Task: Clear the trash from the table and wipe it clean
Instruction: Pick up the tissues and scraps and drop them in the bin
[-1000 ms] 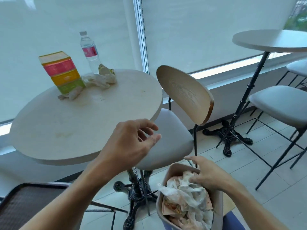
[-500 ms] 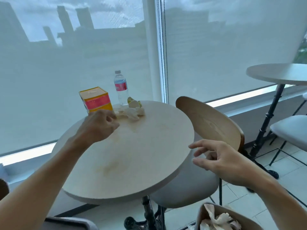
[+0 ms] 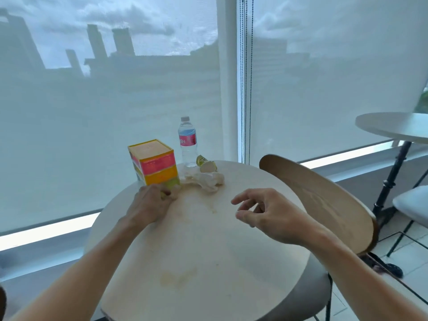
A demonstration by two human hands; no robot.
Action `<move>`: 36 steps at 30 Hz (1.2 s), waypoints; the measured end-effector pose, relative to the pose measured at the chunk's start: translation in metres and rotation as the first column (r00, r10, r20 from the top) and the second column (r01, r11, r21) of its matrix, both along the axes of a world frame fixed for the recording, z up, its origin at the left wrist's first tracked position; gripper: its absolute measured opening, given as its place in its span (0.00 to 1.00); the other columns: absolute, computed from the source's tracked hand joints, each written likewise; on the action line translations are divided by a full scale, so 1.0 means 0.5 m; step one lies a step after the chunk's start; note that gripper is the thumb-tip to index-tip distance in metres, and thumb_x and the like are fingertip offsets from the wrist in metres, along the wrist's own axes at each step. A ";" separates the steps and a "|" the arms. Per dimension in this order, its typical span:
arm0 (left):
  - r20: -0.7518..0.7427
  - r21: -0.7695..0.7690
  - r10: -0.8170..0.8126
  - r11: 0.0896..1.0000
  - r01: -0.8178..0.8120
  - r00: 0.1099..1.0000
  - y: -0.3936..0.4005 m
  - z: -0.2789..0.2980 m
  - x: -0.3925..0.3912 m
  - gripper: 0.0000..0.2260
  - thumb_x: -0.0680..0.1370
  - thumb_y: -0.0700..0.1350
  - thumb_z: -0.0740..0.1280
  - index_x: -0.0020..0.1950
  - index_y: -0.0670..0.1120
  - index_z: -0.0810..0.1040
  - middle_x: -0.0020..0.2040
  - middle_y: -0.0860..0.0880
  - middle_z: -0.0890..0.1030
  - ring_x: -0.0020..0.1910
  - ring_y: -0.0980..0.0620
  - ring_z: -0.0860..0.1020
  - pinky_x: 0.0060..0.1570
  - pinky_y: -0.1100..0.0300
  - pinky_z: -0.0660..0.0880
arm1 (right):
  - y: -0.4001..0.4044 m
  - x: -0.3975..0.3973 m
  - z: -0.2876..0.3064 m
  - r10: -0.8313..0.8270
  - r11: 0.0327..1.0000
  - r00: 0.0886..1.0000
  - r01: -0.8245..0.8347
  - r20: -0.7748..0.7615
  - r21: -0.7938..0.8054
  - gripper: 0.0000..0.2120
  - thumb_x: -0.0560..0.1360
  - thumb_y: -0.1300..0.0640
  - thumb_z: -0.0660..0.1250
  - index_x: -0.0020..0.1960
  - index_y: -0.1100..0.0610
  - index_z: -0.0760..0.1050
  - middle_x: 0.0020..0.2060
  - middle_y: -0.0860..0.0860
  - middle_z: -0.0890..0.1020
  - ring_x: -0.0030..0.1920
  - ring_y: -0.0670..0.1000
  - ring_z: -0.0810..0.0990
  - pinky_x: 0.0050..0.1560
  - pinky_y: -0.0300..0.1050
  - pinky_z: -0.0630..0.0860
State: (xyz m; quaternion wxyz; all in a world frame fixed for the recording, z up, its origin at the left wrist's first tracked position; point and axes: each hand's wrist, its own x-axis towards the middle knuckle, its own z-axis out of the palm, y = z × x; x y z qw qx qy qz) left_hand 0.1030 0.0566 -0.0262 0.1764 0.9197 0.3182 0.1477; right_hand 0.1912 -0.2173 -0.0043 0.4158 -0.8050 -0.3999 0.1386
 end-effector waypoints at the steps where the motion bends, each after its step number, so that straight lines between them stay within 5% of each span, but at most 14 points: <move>1: 0.028 -0.011 -0.008 1.000 0.008 1.000 0.005 -0.002 -0.002 0.11 0.78 0.54 0.67 0.52 0.50 0.84 0.52 0.45 0.83 0.49 0.45 0.79 0.48 0.57 0.75 | 0.023 0.008 0.000 -0.008 1.000 1.000 0.008 0.015 -0.004 0.08 0.75 0.51 0.70 0.54 0.43 0.80 0.45 0.43 0.82 0.36 0.41 0.79 0.39 0.34 0.73; 7: 0.205 -0.017 -0.066 0.997 0.071 0.977 0.004 0.006 -0.029 0.10 0.77 0.55 0.69 0.47 0.50 0.84 0.40 0.51 0.82 0.41 0.52 0.79 0.42 0.59 0.75 | 0.163 0.070 -0.006 -0.098 0.994 0.982 0.105 0.162 -0.033 0.17 0.76 0.55 0.68 0.64 0.49 0.76 0.53 0.47 0.78 0.47 0.47 0.77 0.50 0.39 0.70; 12: 0.268 -0.005 -0.081 0.996 0.085 0.960 0.000 0.015 -0.060 0.07 0.77 0.52 0.70 0.47 0.51 0.85 0.39 0.55 0.82 0.39 0.59 0.78 0.36 0.69 0.69 | 0.256 0.133 -0.016 -0.119 0.967 0.967 0.164 0.224 -0.197 0.26 0.78 0.57 0.62 0.75 0.50 0.65 0.68 0.58 0.67 0.69 0.59 0.69 0.67 0.47 0.66; 15: 0.288 -0.019 -0.074 0.996 0.083 0.955 0.003 0.018 -0.073 0.09 0.77 0.56 0.69 0.47 0.52 0.85 0.38 0.55 0.82 0.38 0.59 0.79 0.35 0.69 0.71 | 0.286 0.158 -0.032 -0.036 0.939 0.965 0.123 0.261 -0.322 0.25 0.77 0.55 0.61 0.73 0.42 0.64 0.65 0.57 0.66 0.66 0.59 0.68 0.67 0.49 0.67; 20: 0.281 -0.026 -0.065 0.997 0.075 0.957 0.006 0.013 -0.086 0.08 0.77 0.54 0.69 0.49 0.52 0.85 0.39 0.54 0.82 0.38 0.59 0.79 0.35 0.70 0.69 | 0.319 0.169 -0.062 0.037 0.898 0.888 0.171 0.458 -0.406 0.15 0.71 0.41 0.56 0.52 0.39 0.78 0.67 0.50 0.71 0.67 0.55 0.65 0.64 0.48 0.66; 24: 0.294 -0.032 -0.043 0.998 0.054 0.955 0.002 0.014 -0.092 0.08 0.77 0.54 0.69 0.48 0.53 0.85 0.37 0.55 0.82 0.35 0.61 0.78 0.30 0.75 0.66 | 0.308 0.138 -0.031 -0.038 0.964 0.840 0.173 0.541 -0.201 0.12 0.77 0.52 0.66 0.60 0.50 0.80 0.67 0.54 0.69 0.65 0.57 0.67 0.64 0.48 0.65; 27: 0.294 -0.047 -0.036 0.998 0.052 0.955 -0.009 0.018 -0.092 0.09 0.77 0.55 0.69 0.49 0.52 0.85 0.38 0.55 0.82 0.36 0.61 0.78 0.32 0.73 0.67 | 0.312 0.124 -0.020 0.169 0.916 0.774 0.105 0.611 -0.386 0.26 0.76 0.53 0.65 0.73 0.45 0.66 0.72 0.52 0.62 0.67 0.58 0.64 0.67 0.52 0.64; 30: 0.303 -0.062 -0.018 0.997 0.039 0.953 -0.029 0.028 -0.104 0.11 0.77 0.58 0.68 0.47 0.52 0.85 0.36 0.56 0.82 0.33 0.63 0.77 0.29 0.75 0.66 | 0.323 0.112 -0.028 0.311 0.859 0.693 0.088 0.650 -0.504 0.17 0.78 0.55 0.62 0.66 0.44 0.74 0.68 0.50 0.71 0.67 0.55 0.67 0.64 0.49 0.63; 33: 0.337 -0.123 0.009 0.992 0.035 0.942 -0.056 0.036 -0.130 0.15 0.75 0.63 0.68 0.42 0.53 0.84 0.34 0.55 0.81 0.30 0.64 0.75 0.28 0.75 0.67 | 0.313 0.111 -0.030 0.271 0.904 0.740 0.025 0.616 -0.427 0.11 0.78 0.57 0.62 0.54 0.49 0.81 0.57 0.51 0.80 0.60 0.54 0.75 0.55 0.45 0.68; 36: 0.344 -0.148 0.018 0.988 0.035 0.939 -0.088 0.031 -0.156 0.16 0.73 0.66 0.68 0.40 0.54 0.84 0.34 0.56 0.82 0.30 0.61 0.75 0.29 0.73 0.67 | 0.289 0.111 -0.011 0.146 0.981 0.848 -0.057 0.510 -0.186 0.08 0.76 0.59 0.65 0.48 0.53 0.83 0.48 0.51 0.82 0.51 0.54 0.80 0.50 0.44 0.73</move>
